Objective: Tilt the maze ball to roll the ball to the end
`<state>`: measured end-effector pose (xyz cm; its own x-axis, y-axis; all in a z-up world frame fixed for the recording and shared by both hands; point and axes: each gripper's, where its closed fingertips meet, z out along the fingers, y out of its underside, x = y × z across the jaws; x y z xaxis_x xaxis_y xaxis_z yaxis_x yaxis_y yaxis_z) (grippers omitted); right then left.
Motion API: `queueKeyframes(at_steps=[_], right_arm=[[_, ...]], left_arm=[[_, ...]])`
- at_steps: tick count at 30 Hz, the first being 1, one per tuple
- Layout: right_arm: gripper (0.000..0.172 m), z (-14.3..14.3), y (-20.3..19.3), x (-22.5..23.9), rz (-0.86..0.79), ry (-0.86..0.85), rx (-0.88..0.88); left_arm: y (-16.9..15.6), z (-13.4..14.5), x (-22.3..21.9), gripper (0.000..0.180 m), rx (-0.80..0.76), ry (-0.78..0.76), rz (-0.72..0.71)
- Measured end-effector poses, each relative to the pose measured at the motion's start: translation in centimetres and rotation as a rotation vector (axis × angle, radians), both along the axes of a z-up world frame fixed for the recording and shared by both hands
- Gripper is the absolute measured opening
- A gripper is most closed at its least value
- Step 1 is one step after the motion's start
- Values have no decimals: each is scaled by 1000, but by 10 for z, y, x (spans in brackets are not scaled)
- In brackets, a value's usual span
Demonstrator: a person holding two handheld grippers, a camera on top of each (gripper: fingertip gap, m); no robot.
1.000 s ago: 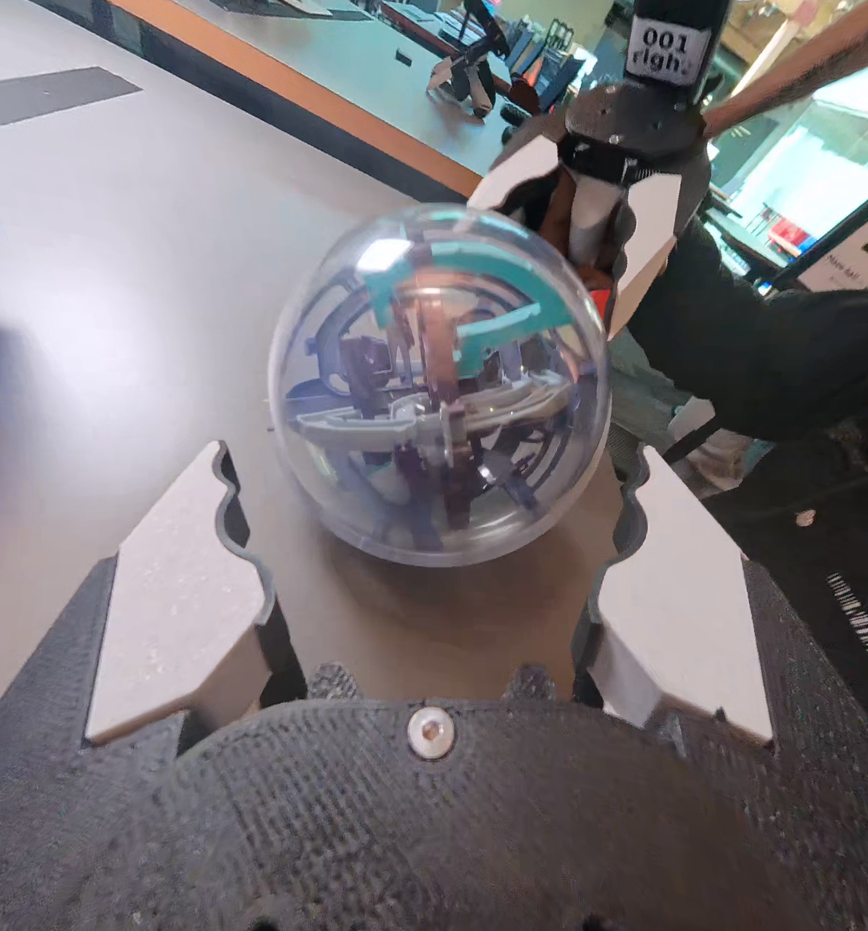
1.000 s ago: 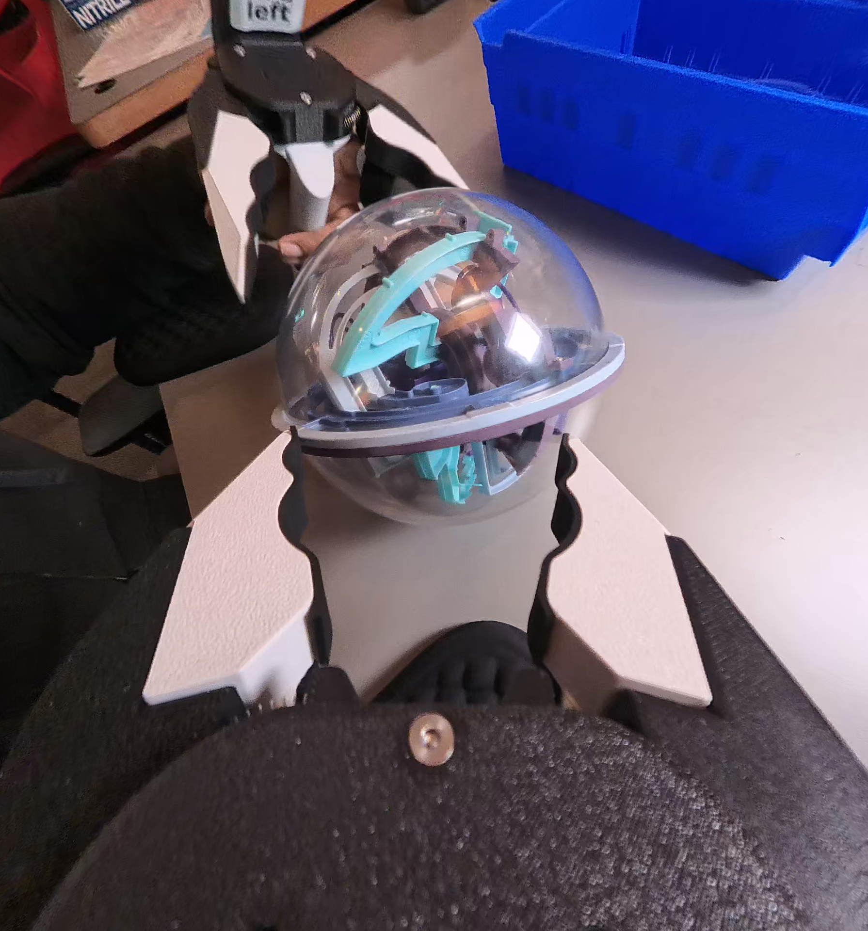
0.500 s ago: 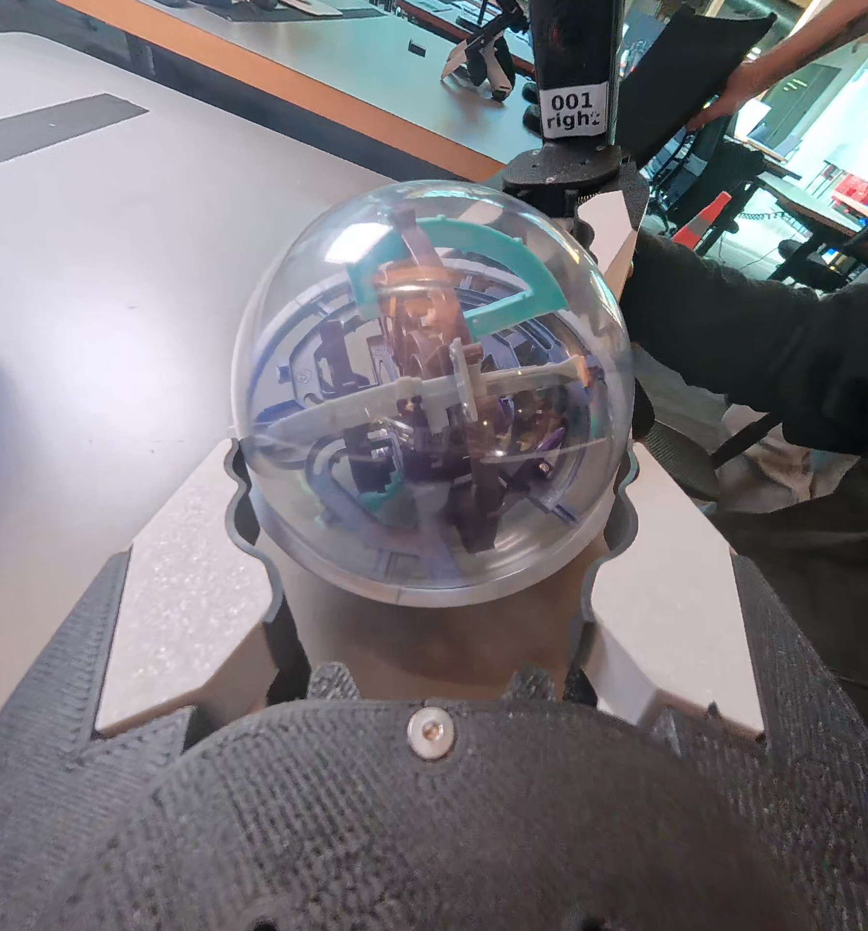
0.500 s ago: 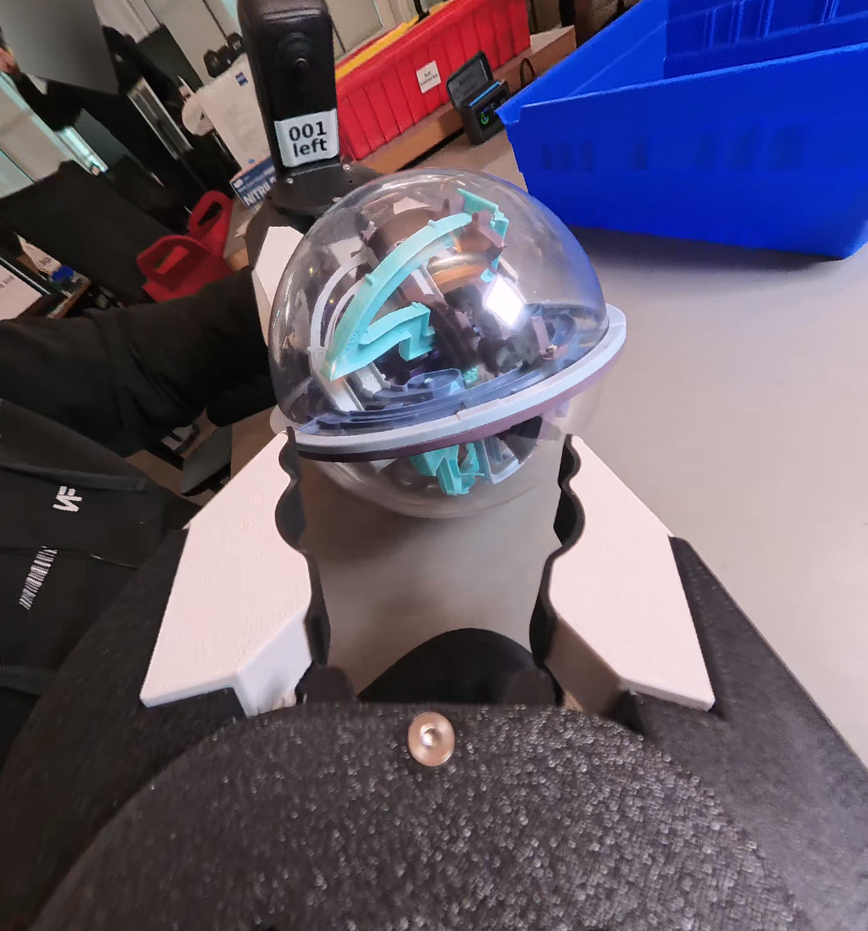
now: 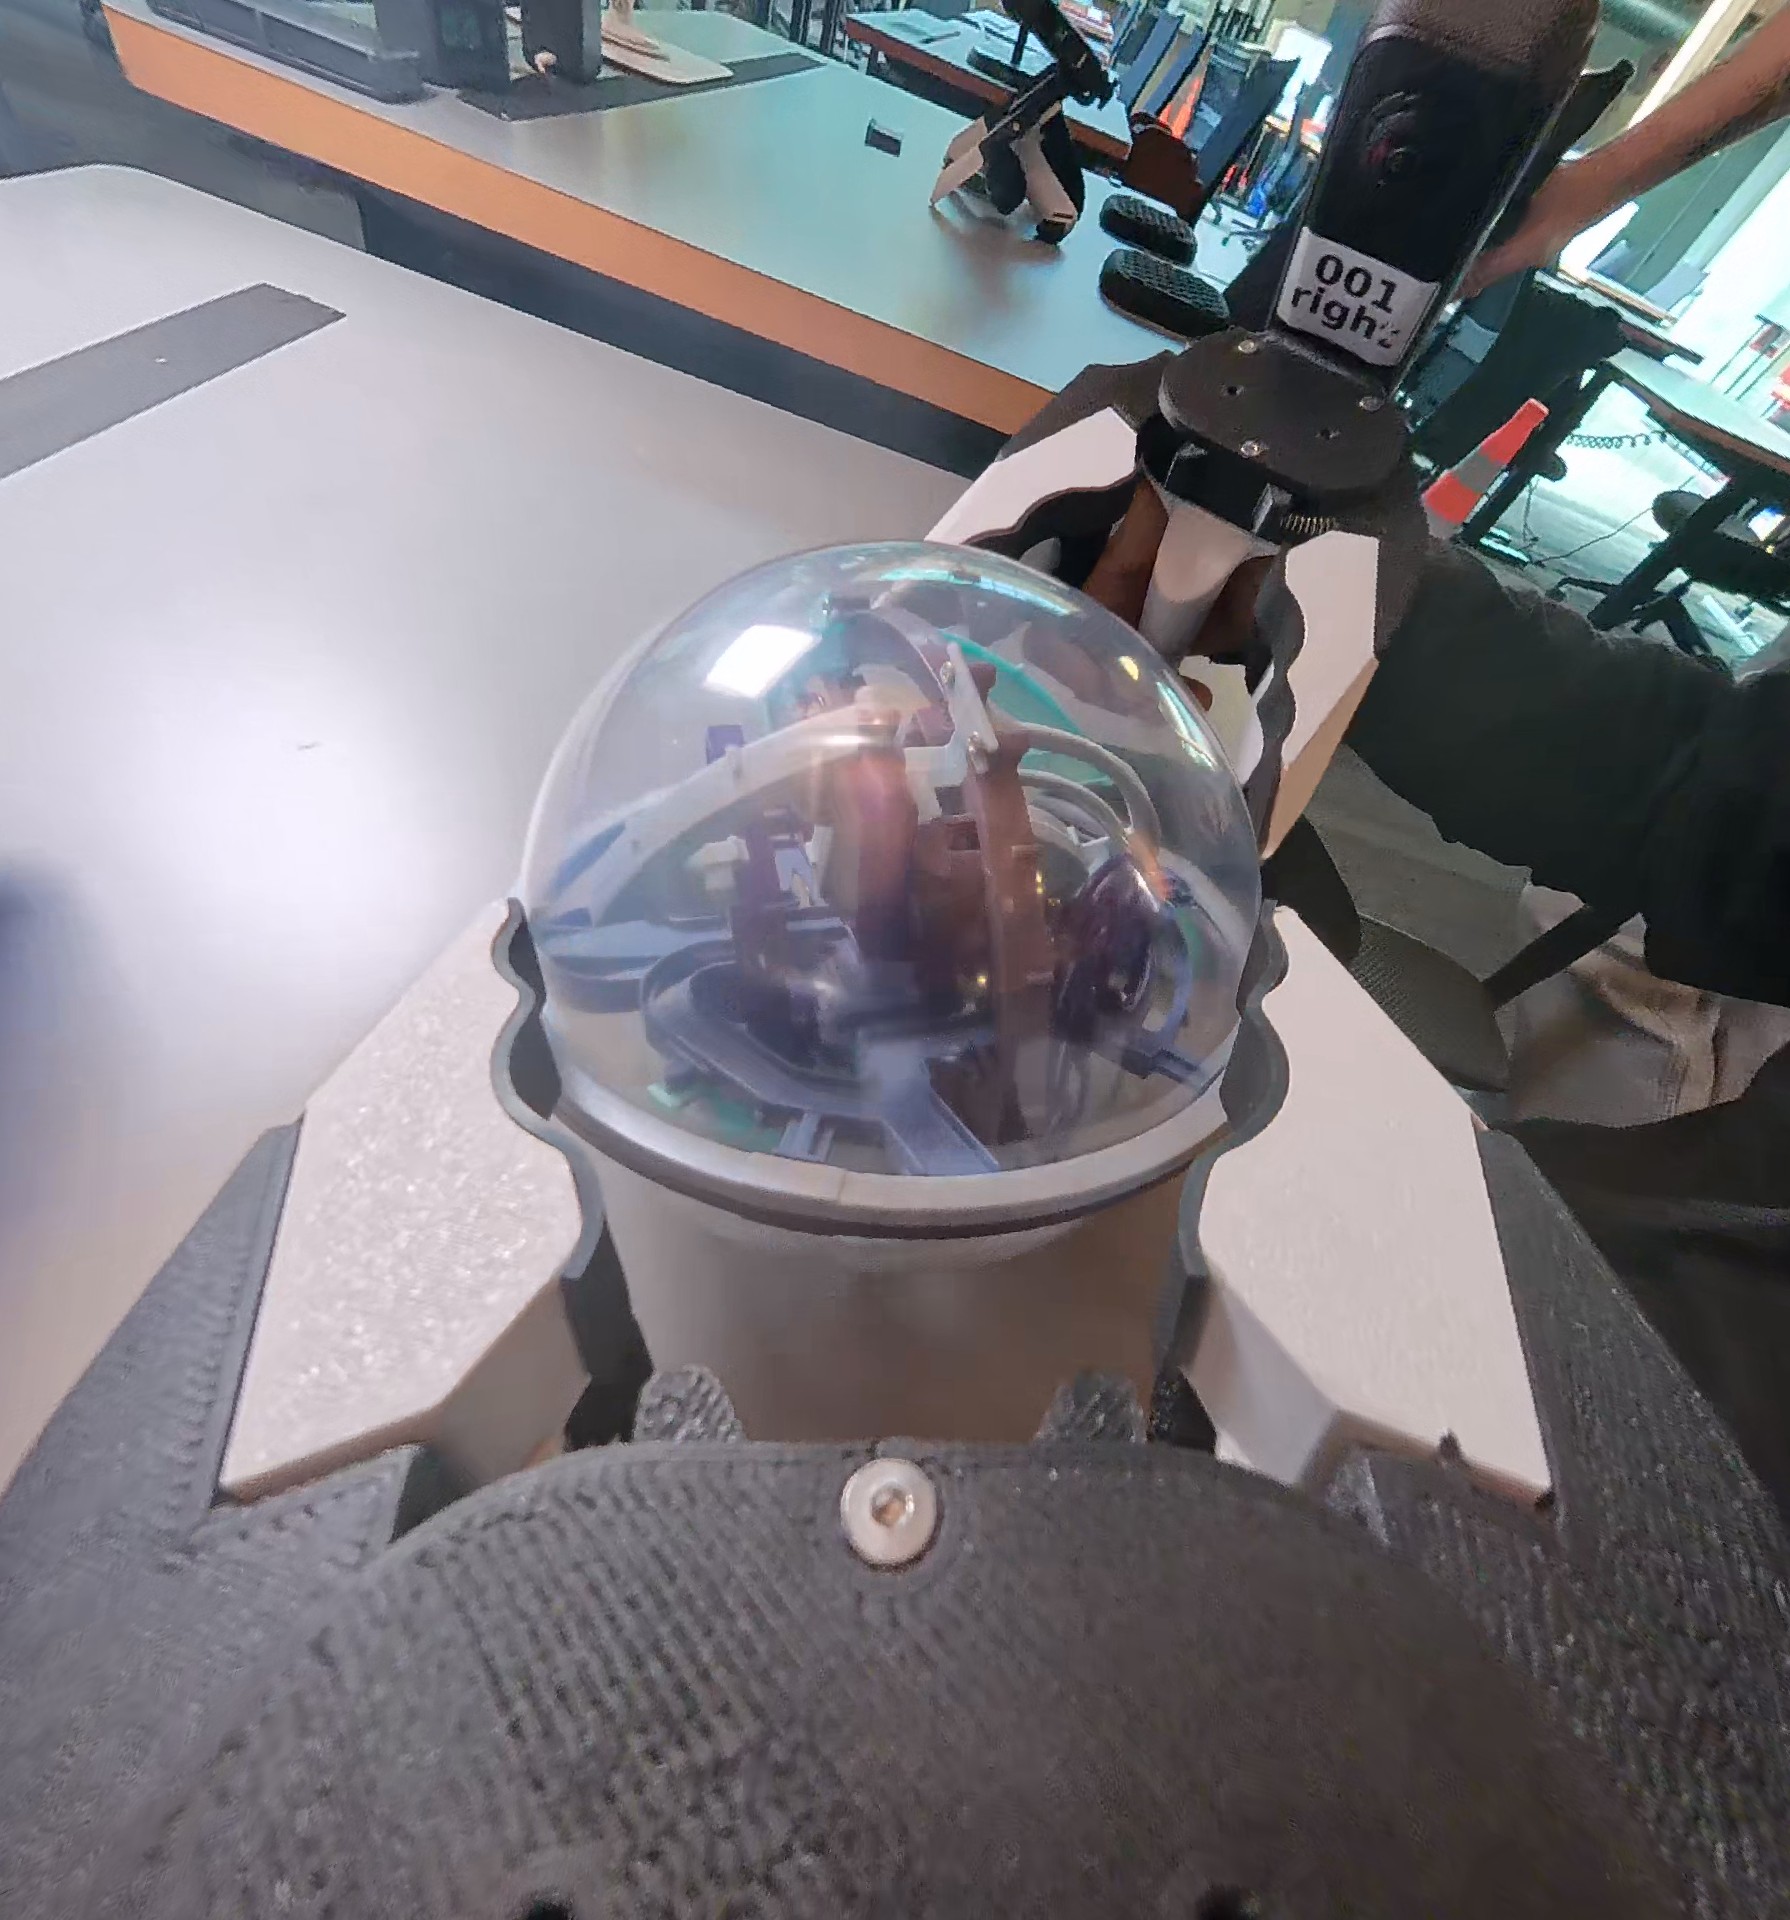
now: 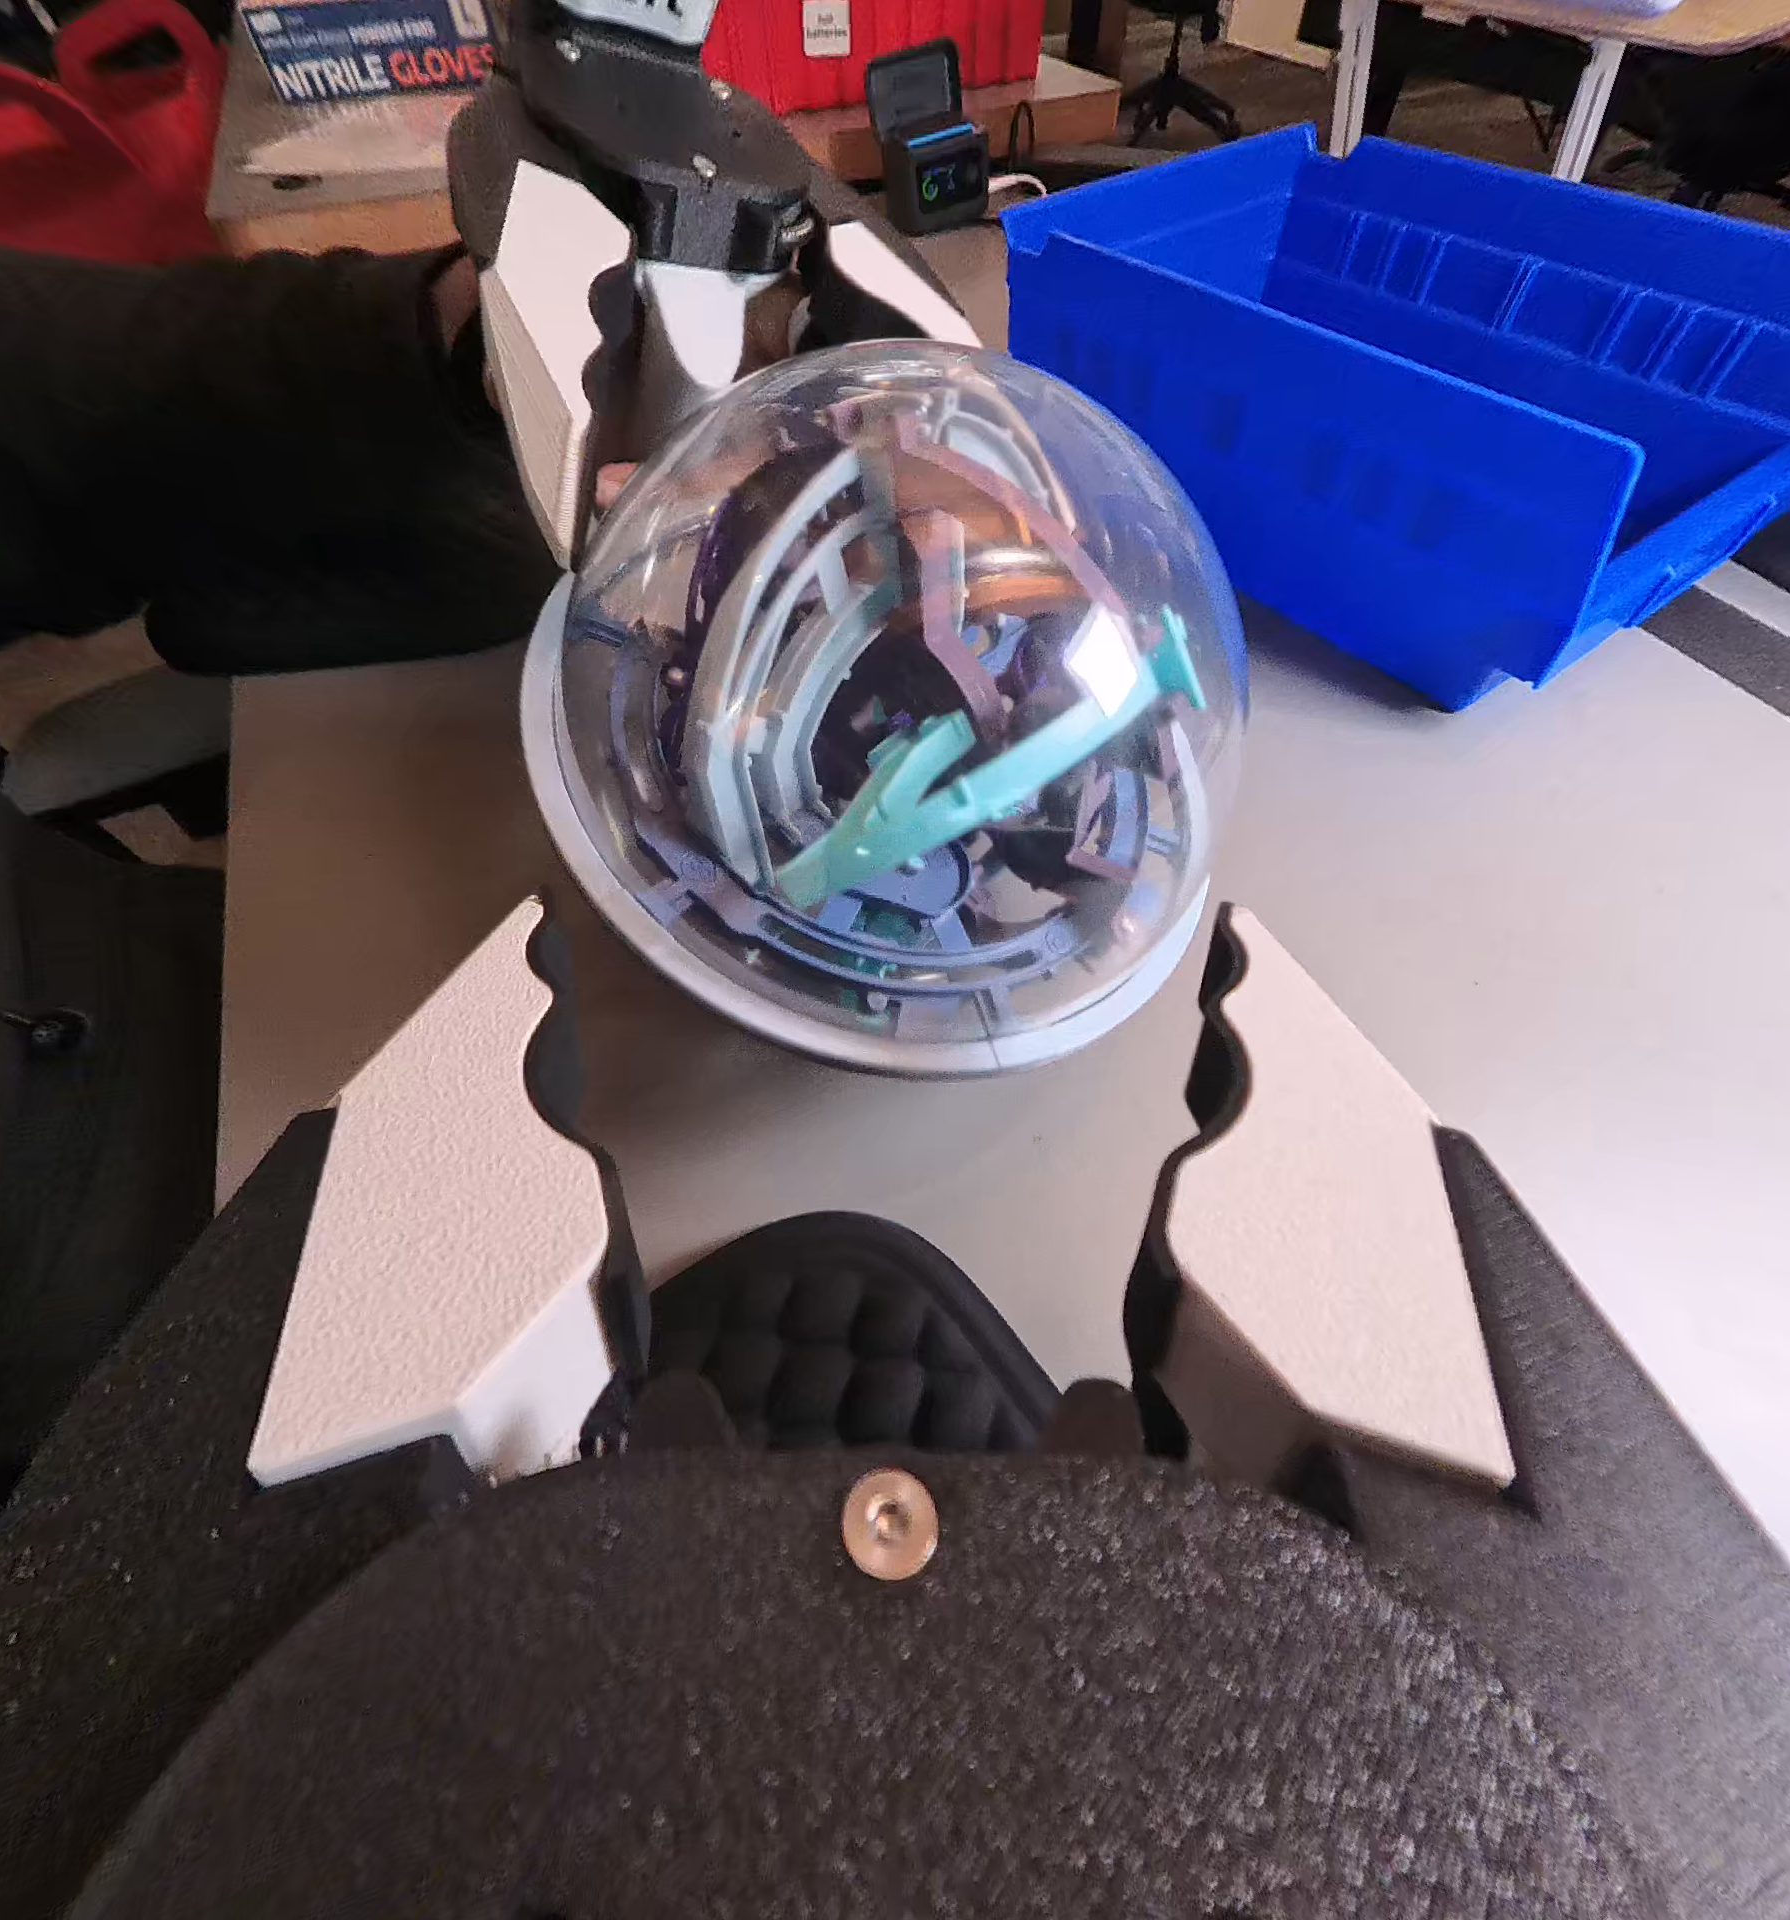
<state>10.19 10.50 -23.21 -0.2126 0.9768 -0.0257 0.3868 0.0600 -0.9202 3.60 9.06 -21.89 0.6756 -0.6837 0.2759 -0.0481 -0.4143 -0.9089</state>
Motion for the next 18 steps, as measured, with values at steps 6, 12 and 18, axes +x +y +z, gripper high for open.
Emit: queueKeyframes(at_steps=[6,12,18], right_arm=[[117,-8,4,-1,-8,2,-44],[116,-13,9,3,-6,35,-137],[115,-21,11,-1,-12,14,-244]], left_arm=[[1,20,17,139,35,-83,-72],[-21,-16,-5,154,59,69,-91],[-6,-56,17,152,0,145,-34]])
